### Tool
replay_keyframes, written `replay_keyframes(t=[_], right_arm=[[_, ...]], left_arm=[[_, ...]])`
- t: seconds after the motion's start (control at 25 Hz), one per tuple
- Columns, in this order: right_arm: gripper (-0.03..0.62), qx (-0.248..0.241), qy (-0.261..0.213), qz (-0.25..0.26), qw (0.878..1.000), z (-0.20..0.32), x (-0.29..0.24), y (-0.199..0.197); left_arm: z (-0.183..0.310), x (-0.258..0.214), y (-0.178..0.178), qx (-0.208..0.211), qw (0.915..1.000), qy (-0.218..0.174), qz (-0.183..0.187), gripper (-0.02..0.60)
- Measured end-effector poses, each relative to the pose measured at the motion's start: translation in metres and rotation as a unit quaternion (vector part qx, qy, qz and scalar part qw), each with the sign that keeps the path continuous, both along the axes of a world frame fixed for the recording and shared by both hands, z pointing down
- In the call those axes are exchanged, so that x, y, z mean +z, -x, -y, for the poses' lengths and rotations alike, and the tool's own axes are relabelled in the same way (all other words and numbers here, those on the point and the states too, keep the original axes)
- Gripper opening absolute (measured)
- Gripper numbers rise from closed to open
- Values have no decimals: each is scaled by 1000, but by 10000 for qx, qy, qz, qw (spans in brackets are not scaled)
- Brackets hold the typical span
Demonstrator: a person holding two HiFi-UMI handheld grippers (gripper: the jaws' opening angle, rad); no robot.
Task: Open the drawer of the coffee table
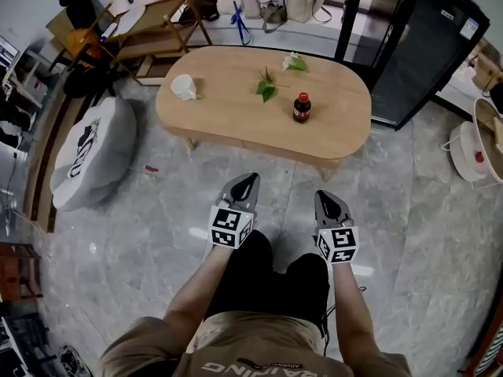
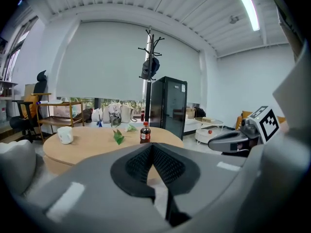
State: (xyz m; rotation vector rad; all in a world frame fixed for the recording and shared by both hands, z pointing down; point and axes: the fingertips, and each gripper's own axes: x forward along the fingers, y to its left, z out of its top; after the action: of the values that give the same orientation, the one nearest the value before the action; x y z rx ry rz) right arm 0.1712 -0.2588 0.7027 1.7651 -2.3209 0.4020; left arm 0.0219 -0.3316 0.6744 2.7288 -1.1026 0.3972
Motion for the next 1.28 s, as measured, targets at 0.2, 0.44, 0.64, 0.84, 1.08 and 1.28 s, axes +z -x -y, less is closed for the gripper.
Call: replay_keyframes(t=[0.2,0.44,0.64,0.84,1.08,1.28], right_arm=[[3,-16,-347,-162,9993,35,70,-10],[3,-349,-628,-313,9969,50,168,-15],[3,-483,-701,-372,9957,53,203,-11],[3,-721,-813,-366,9934,53,199,10],[3,-793,-938,-162,9923,68,198,18],[3,-705,-838,-55,9940,86,212,8]], left_arm=[[23,74,-16,133,9994,-313,-26,-9],[27,154,-30,298,9977,-604,-74,-9],[38,176,-15,-193,9972,-672,-268,-9],[38,162,-1,-382,9966,-573,-449,-9],[39,162,-10,-480,9950,-761,-433,-9],[43,179,-10,-483,9963,-621,-355,-9]])
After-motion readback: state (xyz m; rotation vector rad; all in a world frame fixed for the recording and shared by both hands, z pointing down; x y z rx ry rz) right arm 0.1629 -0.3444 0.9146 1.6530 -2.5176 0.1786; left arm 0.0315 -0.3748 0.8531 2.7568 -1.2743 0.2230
